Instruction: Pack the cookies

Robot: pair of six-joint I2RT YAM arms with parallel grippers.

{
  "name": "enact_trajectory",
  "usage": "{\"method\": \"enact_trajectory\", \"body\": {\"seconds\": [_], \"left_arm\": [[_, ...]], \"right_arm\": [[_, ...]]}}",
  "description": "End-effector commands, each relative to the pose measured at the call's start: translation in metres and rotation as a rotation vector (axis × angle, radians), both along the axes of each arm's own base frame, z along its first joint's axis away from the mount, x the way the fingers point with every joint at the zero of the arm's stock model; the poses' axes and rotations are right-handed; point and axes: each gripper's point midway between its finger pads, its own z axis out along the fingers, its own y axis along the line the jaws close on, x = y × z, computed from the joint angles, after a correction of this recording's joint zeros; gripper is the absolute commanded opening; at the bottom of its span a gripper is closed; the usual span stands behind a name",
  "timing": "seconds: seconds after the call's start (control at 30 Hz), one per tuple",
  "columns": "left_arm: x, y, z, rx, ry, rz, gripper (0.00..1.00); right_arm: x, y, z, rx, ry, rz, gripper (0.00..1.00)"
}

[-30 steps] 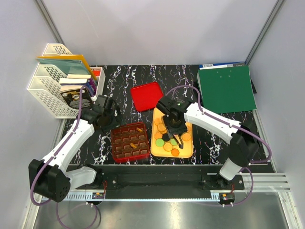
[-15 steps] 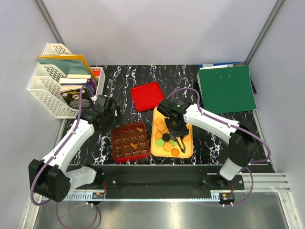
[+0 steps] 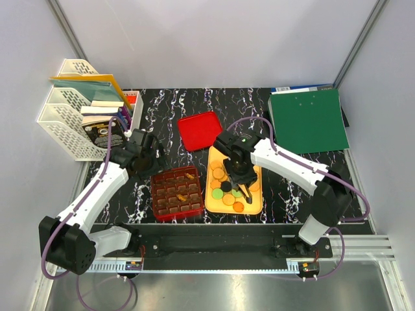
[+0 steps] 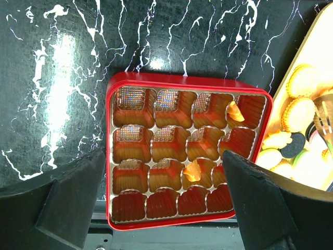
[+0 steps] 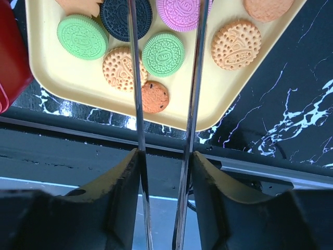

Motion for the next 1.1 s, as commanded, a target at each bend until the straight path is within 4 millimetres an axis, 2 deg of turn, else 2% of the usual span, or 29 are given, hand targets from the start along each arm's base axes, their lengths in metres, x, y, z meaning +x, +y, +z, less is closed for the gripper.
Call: {"method": "enact_trajectory", "body": {"seconds": [0.0,0.2,0.33,0.43,0.53,0.8,0.83,0.87,0.9,0.97,1.07], "left_arm": [[0.005,-0.004,0.005,-0.030,-0.034,-0.011,0.99],[0.005,-0.004,0.005,-0.031,-0.035,-0.007,0.99],[0.006,-0.004,0.006,-0.030,-0.042,-0.004,0.99],[0.007,-0.003,0.008,-0.028,-0.051,0.001,0.99],[0.009,-0.004,0.013,-0.033,-0.064,0.000,0.99],[0.010,-0.002,0.013,-0.032,-0.066,0.006,0.99],[0.009,-0.002,0.012,-0.030,-0.062,0.008,0.99],[0.009,-0.002,0.012,-0.030,-0.062,0.008,0.99],[0.009,-0.003,0.012,-0.031,-0.060,0.005,0.99],[0.010,-0.002,0.012,-0.032,-0.061,0.008,0.99],[0.009,-0.002,0.010,-0.030,-0.055,0.007,0.99]], "right_arm": [[-0.003,0.004,0.012,0.017,0.013,0.030,0.46],[0.002,0.003,0.020,0.017,-0.023,0.022,0.42],[0.013,0.004,0.041,0.022,-0.085,0.011,0.39],[0.024,0.008,0.069,0.051,-0.153,0.005,0.38],[0.029,0.008,0.082,0.054,-0.178,0.010,0.37],[0.028,0.012,0.078,0.073,-0.173,0.013,0.31],[0.027,0.011,0.078,0.072,-0.170,0.012,0.33],[0.028,0.009,0.077,0.060,-0.175,0.009,0.44],[0.028,0.008,0.076,0.052,-0.173,0.007,0.49],[0.025,0.003,0.071,0.033,-0.166,0.005,0.56],[0.023,-0.001,0.059,0.015,-0.151,0.006,0.58]]}}
